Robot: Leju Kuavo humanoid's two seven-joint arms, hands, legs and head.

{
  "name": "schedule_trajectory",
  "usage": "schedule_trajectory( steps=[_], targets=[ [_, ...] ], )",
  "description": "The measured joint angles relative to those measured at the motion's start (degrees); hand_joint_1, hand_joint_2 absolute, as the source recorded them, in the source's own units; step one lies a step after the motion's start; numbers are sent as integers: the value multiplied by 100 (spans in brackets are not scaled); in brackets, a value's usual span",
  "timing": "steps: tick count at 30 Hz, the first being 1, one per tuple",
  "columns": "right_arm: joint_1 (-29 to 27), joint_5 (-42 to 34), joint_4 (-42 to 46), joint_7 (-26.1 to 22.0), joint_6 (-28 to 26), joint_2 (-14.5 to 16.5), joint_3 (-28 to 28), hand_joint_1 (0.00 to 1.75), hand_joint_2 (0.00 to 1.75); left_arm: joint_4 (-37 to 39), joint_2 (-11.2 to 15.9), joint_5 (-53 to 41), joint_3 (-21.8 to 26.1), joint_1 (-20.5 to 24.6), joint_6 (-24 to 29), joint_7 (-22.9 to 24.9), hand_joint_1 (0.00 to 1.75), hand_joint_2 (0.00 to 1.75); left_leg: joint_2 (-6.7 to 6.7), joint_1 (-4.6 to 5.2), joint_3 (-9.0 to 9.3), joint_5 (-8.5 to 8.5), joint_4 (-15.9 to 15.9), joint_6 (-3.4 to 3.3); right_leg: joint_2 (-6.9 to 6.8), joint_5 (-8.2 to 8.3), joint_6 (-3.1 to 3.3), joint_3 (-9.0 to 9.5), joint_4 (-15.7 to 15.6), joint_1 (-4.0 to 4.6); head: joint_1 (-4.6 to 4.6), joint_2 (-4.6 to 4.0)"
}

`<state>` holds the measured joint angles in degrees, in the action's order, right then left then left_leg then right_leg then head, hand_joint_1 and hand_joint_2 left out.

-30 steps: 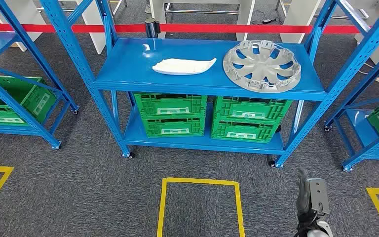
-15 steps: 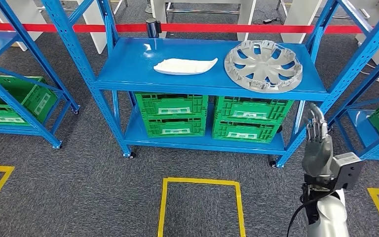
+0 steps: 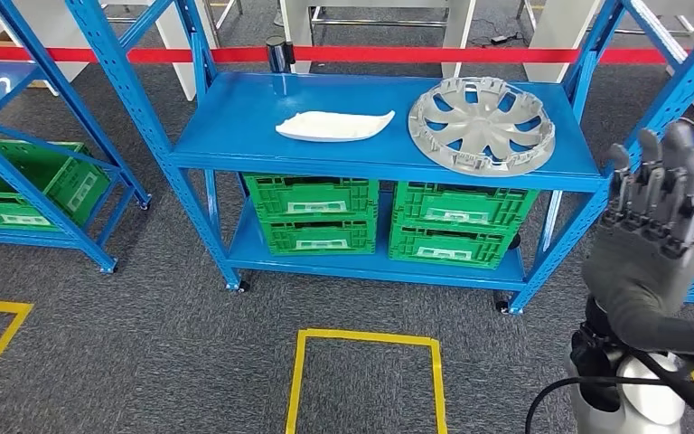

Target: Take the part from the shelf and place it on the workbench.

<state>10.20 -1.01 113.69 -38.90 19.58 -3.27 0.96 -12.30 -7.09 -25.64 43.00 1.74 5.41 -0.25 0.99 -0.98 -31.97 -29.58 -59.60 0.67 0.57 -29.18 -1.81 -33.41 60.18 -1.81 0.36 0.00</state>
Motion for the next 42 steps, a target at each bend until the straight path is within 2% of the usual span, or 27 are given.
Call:
schedule_trajectory(
  steps=[2, 4, 6, 8, 10, 11, 12, 14, 15, 16, 18, 19, 21, 23, 25, 26, 27, 28, 29, 31, 32, 33, 34, 37, 39, 41, 42],
  targets=[
    [29, -160, 194, -69, 109, -1, 77, 0, 0, 18, 4, -49, 57, 12, -3, 20, 0, 0, -2, 6, 34, 5, 28, -93, 4, 5, 9, 16, -31, -36, -19, 0],
    [56, -290, 304, -102, 216, -1, 115, 0, 0, 31, 17, -70, 106, 27, -2, 27, 0, 0, -7, 40, 122, 68, 137, -123, 11, 53, -8, 87, -165, -98, -52, 0],
    [90, -356, 389, -112, 277, -9, 124, 0, 0, 37, 7, -76, 147, 37, 1, 26, 0, 0, -43, 30, 438, 289, 671, -227, 3, 107, 1, 199, -298, -96, -127, 0],
    [150, -369, 437, -110, 324, -20, 129, 0, 0, 39, -14, -85, 171, 48, 0, 24, 0, 0, -110, -45, 749, 488, 1198, -299, -8, -13, 4, 80, -33, -50, -154, 0],
    [185, -362, 440, -108, 360, -24, 133, 0, 0, 45, -37, -109, 188, 63, -1, 23, 0, 0, -178, -114, 824, 490, 1265, -206, -11, -217, -68, -293, 549, -59, -118, 0],
    [183, -361, 439, -109, 367, -26, 134, 0, 0, 52, -53, -123, 194, 68, -2, 25, 0, 0, -210, -154, 829, 443, 1221, -119, -17, -227, -122, -439, 735, -88, -104, 0],
    [181, -361, 439, -110, 374, -27, 134, 0, 0, 61, -74, -134, 198, 67, -2, 27, 0, 0, -244, -205, 830, 372, 1147, -20, -28, -147, -182, -507, 757, -125, -98, 0],
    [185, -359, 439, -110, 393, -27, 135, 0, 0, 78, -100, -144, 199, 59, -7, 27, 0, 0, -302, -347, 798, 172, 885, 192, -104, 189, -330, -376, 329, -199, -88, 0],
    [182, -356, 435, -108, 400, -27, 134, 0, 0, 80, -90, -145, 201, 61, -9, 21, 0, 0, -328, -396, 752, 60, 729, 301, -163, 279, -402, -335, 204, -207, -73, 0],
    [192, -346, 437, -108, 408, -27, 135, 0, 0, 84, -85, -149, 202, 66, -15, 11, 0, 0, -349, -427, 692, -78, 538, 405, -210, 284, -393, -323, 143, -210, -20, 0],
    [194, -307, 449, -109, 377, -26, 130, 0, 0, 81, -49, -163, 204, 76, -23, -24, 0, 0, -386, -396, 624, -275, 305, 536, -219, 115, -201, -439, 351, -202, -3, 0],
    [199, -274, 463, -111, 347, -25, 129, 0, 0, 84, -41, -174, 204, 75, -29, -41, 0, 0, -399, -384, 627, -336, 244, 570, -182, 55, -73, -461, 397, -217, -18, 0],
    [181, -212, 492, -114, 265, -23, 127, 0, 0, 82, -13, -205, 204, 78, -37, -80, 0, 0, -379, -378, 628, -426, 174, 573, -125, 0, 37, -500, 488, -209, -135, 0],
    [174, -182, 548, -112, 186, -22, 132, 0, 0, 82, -2, -232, 204, 90, -52, -141, 0, 0, -295, -346, 409, -717, -288, 500, -92, 1, 88, -507, 487, -158, -209, 0],
    [171, -171, 615, -112, 139, -22, 140, 0, 0, 86, 0, -242, 205, 92, -68, -188, 0, 0, -229, -243, -58, -1092, -1150, 373, -67, 19, 126, -494, 445, -79, -264, 0],
    [170, -170, 641, -112, 137, -22, 147, 0, 0, 89, -4, -242, 207, 85, -70, -191, 0, 0, -212, -172, -272, -1177, -1499, 292, -50, 29, 147, -487, 426, -25, -284, 0],
    [172, -182, 660, -110, 149, -22, 155, 0, 0, 93, -10, -242, 208, 77, -69, -187, 0, 0, -195, -91, -411, -1154, -1669, 183, -31, 36, 168, -476, 410, 42, -299, 0],
    [180, -195, 673, -110, 166, -22, 163, 0, 0, 97, -18, -242, 211, 69, -68, -186, 0, 0, -175, -5, -446, -1021, -1620, 44, -12, 40, 193, -458, 393, 113, -310, 0],
    [196, -211, 684, -110, 186, -22, 171, 0, 0, 99, -24, -242, 220, 65, -64, -191, 0, 0, -149, 106, -380, -793, -1357, -143, 5, 46, 225, -428, 368, 191, -316, 0],
    [244, -239, 683, -110, 222, -22, 190, 0, 0, 99, -16, -242, 251, 70, -48, -212, 0, 0, -90, 348, -155, -368, -655, -592, 25, 66, 291, -366, 303, 313, -291, 0],
    [265, -249, 676, -109, 231, -22, 204, 0, 0, 99, -13, -242, 271, 76, -36, -222, 0, 0, -81, 436, -67, -240, -383, -757, 33, 84, 310, -344, 267, 341, -269, 0],
    [283, -260, 669, -107, 235, -22, 215, 0, 0, 101, -21, -242, 286, 83, -25, -229, 0, 0, -80, 486, -25, -190, -238, -851, 38, 105, 311, -334, 232, 338, -248, 0],
    [297, -273, 662, -106, 235, -22, 224, 0, 0, 102, -30, -242, 295, 89, -19, -234, 0, 0, -92, 494, -6, -170, -167, -869, 42, 127, 297, -327, 201, 334, -239, 0],
    [331, -303, 659, -107, 236, -24, 230, 0, 0, 103, -74, -242, 308, 100, -16, -233, 0, 0, -115, 436, 112, -15, 104, -706, 35, 98, 229, -343, 238, 320, -260, 0],
    [353, -310, 652, -106, 238, -25, 234, 0, 0, 106, -97, -242, 309, 108, -16, -231, 0, 0, -133, 378, 154, 72, 216, -591, 27, -200, 153, -552, 722, 293, -244, 0],
    [362, -316, 639, -105, 239, -25, 236, 0, 0, 112, -118, -242, 309, 111, -16, -229, 0, 0, -146, 349, 129, 89, 215, -561, 20, -514, 61, -860, 1385, 232, -232, 0],
    [360, -320, 631, -105, 239, -25, 236, 0, 0, 116, -128, -242, 309, 108, -16, -229, 0, 0, -153, 337, 118, 85, 200, -544, 12, -541, 20, -932, 1545, 202, -229, 0]
  ],
)
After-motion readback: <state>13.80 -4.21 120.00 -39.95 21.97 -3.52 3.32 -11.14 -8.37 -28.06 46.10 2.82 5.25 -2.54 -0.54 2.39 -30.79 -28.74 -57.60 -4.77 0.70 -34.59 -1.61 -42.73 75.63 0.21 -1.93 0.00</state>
